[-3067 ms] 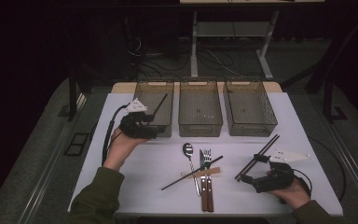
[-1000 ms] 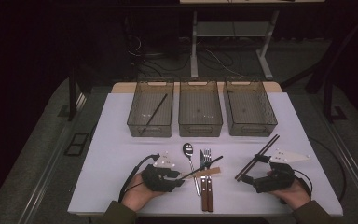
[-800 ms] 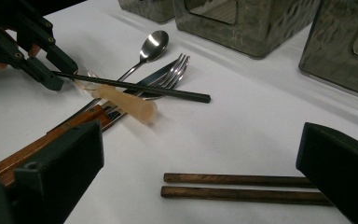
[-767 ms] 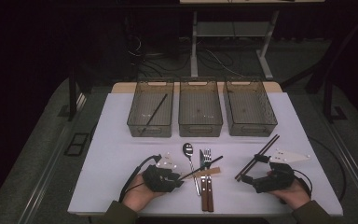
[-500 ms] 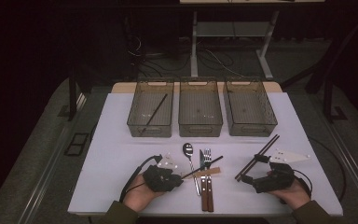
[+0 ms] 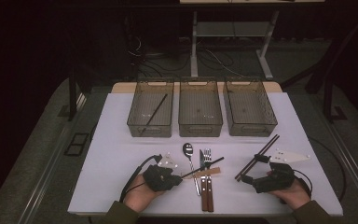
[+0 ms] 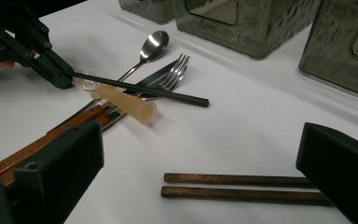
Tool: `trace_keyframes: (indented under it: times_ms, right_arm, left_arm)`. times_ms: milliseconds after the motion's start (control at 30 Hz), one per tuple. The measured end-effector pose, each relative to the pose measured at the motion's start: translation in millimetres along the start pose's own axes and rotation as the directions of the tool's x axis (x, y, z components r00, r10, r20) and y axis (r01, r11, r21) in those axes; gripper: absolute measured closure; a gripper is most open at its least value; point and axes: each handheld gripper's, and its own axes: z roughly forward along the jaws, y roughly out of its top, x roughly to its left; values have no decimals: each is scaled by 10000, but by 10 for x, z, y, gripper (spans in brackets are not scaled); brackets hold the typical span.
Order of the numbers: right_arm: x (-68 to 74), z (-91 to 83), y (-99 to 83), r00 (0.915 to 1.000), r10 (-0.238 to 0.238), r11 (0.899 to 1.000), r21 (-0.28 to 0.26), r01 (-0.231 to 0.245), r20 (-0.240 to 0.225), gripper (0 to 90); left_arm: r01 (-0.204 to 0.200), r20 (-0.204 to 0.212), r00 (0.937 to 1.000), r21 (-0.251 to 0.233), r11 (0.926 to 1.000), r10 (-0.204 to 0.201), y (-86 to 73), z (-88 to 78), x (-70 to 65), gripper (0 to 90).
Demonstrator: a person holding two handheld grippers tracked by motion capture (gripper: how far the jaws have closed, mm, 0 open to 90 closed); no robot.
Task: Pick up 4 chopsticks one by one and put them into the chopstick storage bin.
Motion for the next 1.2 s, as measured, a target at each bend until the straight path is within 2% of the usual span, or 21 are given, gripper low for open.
trace_keyframes:
  times_ms: [100,167,333,633,700,733,833,867,933,1033,1100,1167,1200]
  right_arm:
    - [1,-1,1,10000,14,10000,-5,-14,1,7]
    - [1,-2,1,10000,10,10000,-13,-10,1,6]
    - [1,-4,2,10000,18,10000,-23,-18,0,7]
    - [0,-8,3,10000,21,10000,-48,-21,5,7]
    - [-1,-7,3,10000,20,10000,-40,-20,8,7]
    - [0,-7,3,10000,16,10000,-40,-16,7,7]
    - [1,-8,3,10000,5,10000,-46,-5,-2,7]
    - [1,-8,3,10000,14,10000,-38,-14,-2,7]
    - [3,-7,3,10000,8,10000,-37,-8,-4,6]
    - [6,-5,4,10000,3,10000,-20,-3,-18,7]
    - [5,-4,4,10000,9,10000,-2,-9,-25,7]
    - [4,-3,4,10000,14,10000,-3,-15,-29,7]
    - [5,-2,4,10000,16,10000,-4,-16,-29,7]
  left_arm:
    - [-137,-6,9999,23,9999,137,0,-13,16,849]
    - [107,-16,9999,-58,9999,-107,-1,-20,1,850]
    - [61,-103,9999,-121,9999,-62,2,-53,11,851]
    - [-208,-80,9998,-307,9993,205,11,-120,39,852]
    - [-81,-65,9999,-449,9990,78,7,-132,37,852]
    - [-273,-53,9996,-480,9985,271,10,-141,54,852]
    - [-166,8,9999,-619,9979,167,9,-158,49,852]
    - [-385,1,9993,-637,9972,385,13,-165,65,852]
    - [-239,14,9997,-723,9971,241,10,-174,60,852]
    - [-316,47,9995,-828,9961,321,12,-193,74,851]
    - [-194,81,9998,-929,9955,203,9,-203,71,851]
    - [-309,63,9995,-954,9950,317,10,-215,84,851]
    - [-229,67,9997,-998,9947,237,8,-219,82,851]
